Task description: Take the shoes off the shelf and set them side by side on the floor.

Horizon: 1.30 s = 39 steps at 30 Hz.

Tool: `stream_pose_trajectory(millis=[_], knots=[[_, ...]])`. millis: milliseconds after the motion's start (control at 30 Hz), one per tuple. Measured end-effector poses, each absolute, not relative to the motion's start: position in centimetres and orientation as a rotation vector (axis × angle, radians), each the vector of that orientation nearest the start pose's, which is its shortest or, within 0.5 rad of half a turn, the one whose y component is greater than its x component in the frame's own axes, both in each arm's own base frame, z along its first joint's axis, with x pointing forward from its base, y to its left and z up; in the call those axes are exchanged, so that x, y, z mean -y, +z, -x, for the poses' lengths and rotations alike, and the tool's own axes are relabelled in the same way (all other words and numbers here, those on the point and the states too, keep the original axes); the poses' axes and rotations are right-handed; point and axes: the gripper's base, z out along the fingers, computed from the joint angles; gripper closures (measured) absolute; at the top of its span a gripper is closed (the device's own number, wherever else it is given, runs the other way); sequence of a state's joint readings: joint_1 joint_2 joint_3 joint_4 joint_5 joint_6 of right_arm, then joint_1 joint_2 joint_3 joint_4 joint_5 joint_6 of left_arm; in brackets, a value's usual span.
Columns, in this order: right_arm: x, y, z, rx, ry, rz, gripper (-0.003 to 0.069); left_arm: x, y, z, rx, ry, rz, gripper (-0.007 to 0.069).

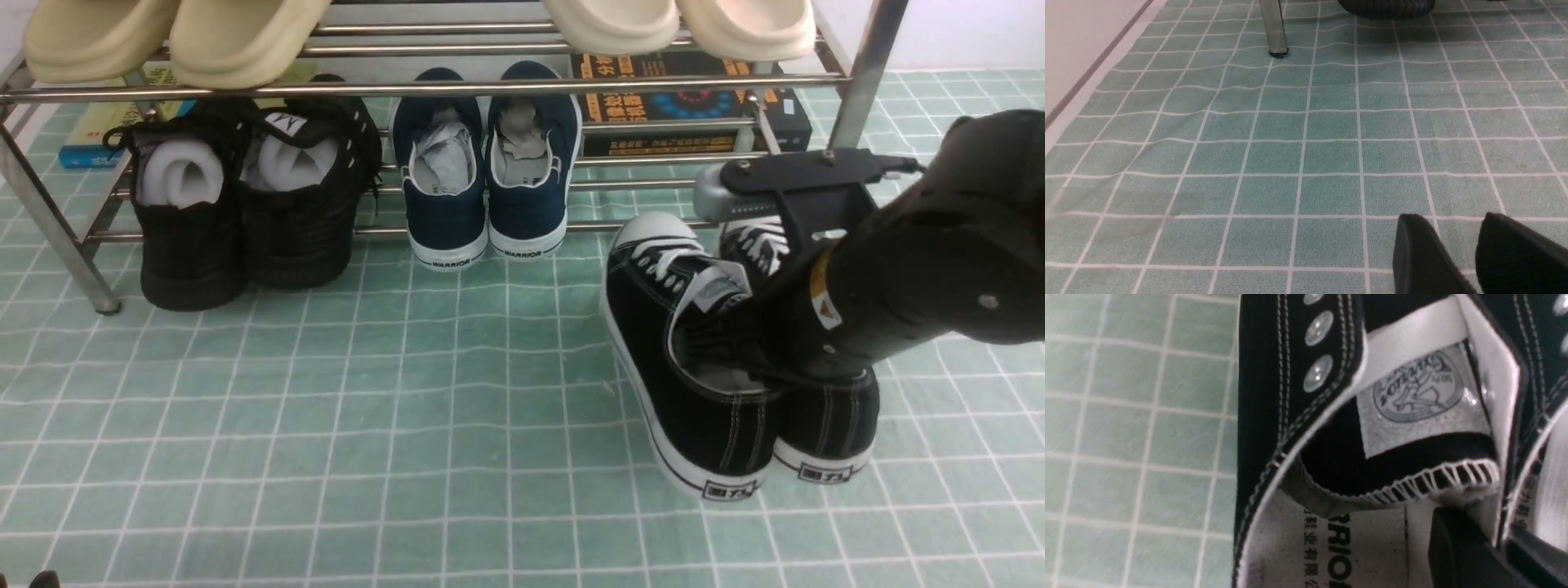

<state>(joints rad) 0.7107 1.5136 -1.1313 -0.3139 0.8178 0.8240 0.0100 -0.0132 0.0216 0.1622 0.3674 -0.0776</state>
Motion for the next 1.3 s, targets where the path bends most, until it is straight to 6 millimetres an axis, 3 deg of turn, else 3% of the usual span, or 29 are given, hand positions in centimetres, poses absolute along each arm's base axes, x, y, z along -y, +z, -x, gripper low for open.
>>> stream_pose_trajectory(millis=[733,1033,1167,1233,1267,1300], knots=[[-20.3,22.9,-26.4,-2.712,0.08,0.021,0.063,-0.6,17.4,-5.2,-1.856,0.112,-0.019,0.0383],[-20.5,22.7,-26.3,-2.737,0.104,-0.008,0.0611,-0.6,17.4,-5.2,-1.856,0.112,-0.019,0.0383],[-20.6,22.7,-26.2,-2.746,0.12,-0.024,0.055,-0.6,17.4,-5.2,-1.856,0.112,-0.019,0.0383],[-20.6,22.8,-26.0,-2.76,0.13,-0.037,0.0453,-0.6,17.4,-5.2,-1.856,0.112,-0.019,0.0383],[-20.6,22.8,-26.0,-2.76,0.131,-0.039,0.0444,-0.6,17.4,-5.2,-1.856,0.112,-0.019,0.0383],[-20.6,22.8,-25.9,-2.774,0.129,-0.032,0.0363,-0.6,17.4,-5.2,-1.856,0.112,-0.019,0.0383]])
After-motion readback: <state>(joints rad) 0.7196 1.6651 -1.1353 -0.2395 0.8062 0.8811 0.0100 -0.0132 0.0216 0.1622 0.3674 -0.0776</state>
